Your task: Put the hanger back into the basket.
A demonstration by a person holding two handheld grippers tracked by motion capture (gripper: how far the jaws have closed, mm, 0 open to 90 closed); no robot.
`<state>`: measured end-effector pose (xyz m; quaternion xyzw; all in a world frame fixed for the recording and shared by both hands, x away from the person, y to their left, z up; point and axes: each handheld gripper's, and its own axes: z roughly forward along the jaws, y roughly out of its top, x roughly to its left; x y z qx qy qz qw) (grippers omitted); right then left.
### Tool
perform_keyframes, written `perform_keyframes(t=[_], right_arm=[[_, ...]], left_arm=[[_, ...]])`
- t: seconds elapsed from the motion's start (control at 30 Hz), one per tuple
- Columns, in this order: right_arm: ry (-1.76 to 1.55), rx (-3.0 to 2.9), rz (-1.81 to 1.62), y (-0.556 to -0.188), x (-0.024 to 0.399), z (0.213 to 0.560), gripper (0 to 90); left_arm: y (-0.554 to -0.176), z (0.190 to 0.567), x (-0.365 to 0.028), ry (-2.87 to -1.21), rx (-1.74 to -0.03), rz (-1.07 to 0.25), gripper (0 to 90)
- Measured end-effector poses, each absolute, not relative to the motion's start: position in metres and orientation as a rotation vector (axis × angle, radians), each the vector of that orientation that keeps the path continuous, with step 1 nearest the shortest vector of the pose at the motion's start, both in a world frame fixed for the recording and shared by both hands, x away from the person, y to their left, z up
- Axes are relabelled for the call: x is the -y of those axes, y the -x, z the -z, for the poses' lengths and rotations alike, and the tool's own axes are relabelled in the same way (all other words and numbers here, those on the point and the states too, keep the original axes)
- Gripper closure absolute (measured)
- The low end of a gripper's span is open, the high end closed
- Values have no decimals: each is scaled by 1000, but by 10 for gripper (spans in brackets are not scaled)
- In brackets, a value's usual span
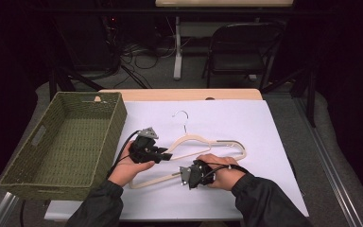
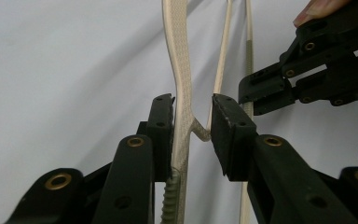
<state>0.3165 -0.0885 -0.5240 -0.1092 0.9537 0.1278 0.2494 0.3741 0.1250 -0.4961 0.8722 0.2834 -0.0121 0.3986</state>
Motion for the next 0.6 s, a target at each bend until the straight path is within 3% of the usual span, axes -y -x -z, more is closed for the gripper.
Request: perform_keyframes(t=[0.6], right_arm=[[298,-2607,-272,-324,88,536,789]], left_arm=[[-370,496,-123,-2191,-608,207,876]])
